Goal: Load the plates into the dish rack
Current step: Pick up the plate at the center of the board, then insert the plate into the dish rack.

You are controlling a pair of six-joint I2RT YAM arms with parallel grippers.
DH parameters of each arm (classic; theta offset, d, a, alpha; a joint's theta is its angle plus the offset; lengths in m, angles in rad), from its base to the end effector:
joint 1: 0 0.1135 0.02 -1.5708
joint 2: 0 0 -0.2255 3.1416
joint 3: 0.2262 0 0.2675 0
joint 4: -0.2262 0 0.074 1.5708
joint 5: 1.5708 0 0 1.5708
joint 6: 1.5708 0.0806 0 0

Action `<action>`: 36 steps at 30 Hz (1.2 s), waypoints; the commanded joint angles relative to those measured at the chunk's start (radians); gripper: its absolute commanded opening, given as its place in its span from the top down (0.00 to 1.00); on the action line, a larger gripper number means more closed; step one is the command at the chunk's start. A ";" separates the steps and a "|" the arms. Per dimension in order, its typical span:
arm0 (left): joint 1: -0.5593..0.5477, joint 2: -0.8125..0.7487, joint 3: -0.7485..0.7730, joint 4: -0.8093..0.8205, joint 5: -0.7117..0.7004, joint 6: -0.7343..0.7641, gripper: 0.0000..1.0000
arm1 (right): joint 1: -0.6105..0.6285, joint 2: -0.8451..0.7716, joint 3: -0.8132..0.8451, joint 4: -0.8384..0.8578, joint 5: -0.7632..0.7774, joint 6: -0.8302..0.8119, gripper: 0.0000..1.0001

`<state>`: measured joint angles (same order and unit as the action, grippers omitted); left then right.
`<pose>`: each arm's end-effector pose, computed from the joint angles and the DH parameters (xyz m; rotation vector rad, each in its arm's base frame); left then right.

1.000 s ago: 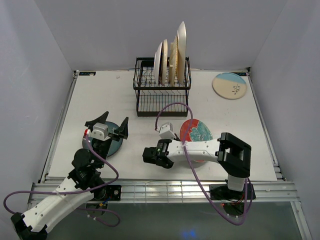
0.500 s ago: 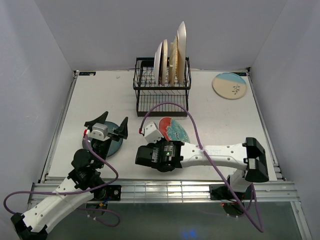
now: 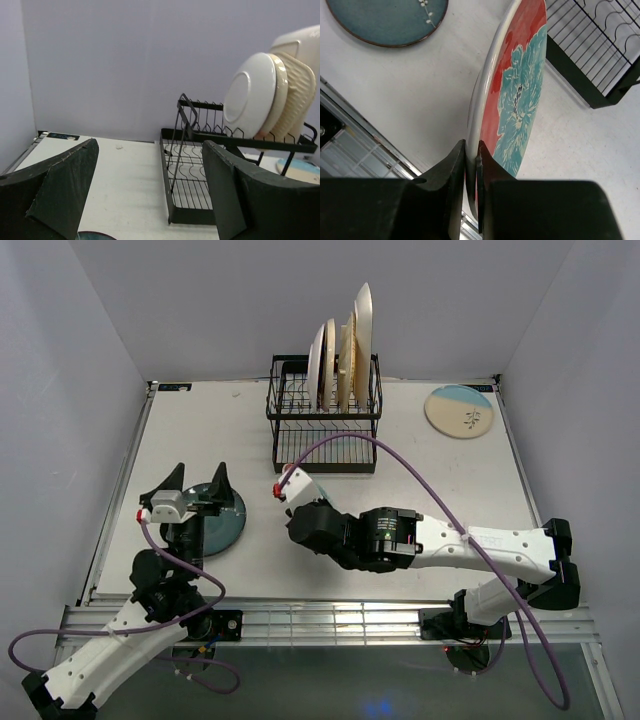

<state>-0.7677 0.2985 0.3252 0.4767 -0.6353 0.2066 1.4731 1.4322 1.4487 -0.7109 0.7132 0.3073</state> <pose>0.1664 -0.0941 0.3137 -0.0242 1.1732 -0.1565 0.0868 0.3454 0.3148 -0.8320 1.9139 0.2668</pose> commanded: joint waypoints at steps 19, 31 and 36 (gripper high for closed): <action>0.008 -0.058 -0.061 0.275 -0.239 0.114 0.05 | -0.152 0.022 0.363 0.583 -0.136 -0.206 0.92; 0.010 -0.056 -0.066 0.278 -0.234 0.116 0.05 | -0.281 0.220 0.591 0.842 -0.215 -0.232 0.92; 0.010 -0.052 -0.064 0.278 -0.231 0.116 0.05 | -0.321 0.267 0.601 0.961 -0.190 -0.283 0.92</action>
<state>-0.7624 0.2329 0.2680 0.7418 -0.8719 0.3138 1.1816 1.7290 1.9423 -0.0933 0.4953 0.0929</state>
